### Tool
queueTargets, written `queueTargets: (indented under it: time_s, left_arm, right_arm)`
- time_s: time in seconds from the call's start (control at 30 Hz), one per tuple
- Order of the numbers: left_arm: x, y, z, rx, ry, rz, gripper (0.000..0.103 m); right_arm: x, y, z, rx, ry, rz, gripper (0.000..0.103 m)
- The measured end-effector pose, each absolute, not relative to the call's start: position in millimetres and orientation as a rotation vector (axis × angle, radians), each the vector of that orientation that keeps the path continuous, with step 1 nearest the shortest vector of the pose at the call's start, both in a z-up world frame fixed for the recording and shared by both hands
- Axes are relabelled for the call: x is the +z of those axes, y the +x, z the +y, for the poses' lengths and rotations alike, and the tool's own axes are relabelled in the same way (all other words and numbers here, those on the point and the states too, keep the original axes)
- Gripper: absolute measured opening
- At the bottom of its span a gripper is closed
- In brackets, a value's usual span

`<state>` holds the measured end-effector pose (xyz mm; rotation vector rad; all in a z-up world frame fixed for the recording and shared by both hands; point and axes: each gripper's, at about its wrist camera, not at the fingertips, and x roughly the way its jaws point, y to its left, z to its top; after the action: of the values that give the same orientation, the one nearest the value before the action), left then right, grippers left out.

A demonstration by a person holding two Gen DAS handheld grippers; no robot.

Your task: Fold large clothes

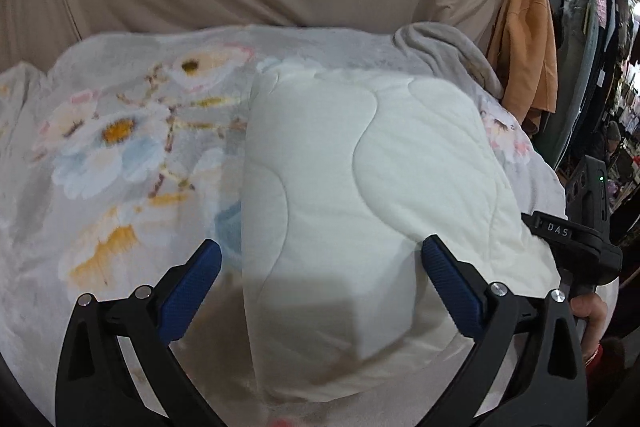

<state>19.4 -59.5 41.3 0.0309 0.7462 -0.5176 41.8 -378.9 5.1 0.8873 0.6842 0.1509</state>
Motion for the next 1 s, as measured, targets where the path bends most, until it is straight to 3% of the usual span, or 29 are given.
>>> queueTargets:
  time_s: [0.17,0.5,0.63,1.0]
  left_arm:
    - [19.1,32.2,-54.9,-0.570,-0.083,0.842,0.098]
    - [22.7,35.3,-81.9,-0.523,-0.017,0.809,0.098]
    - [27.5,33.3,-81.9,-0.538,0.002,0.802,0.098]
    - [19.8,48.4,-66.5,-0.650,-0.032,0.840,0.098]
  right_arm:
    - [1.1,41.5,-379.7,0.151,0.904,0.692,0.030]
    - [-13.0,49.1,-395.0,0.204,0.993,0.692,0.043]
    - [-4.4,46.6,-393.1,0.197,0.946,0.673,0.029]
    - [-1.2,40.0,-386.7,0.174,0.933,0.656,0.027]
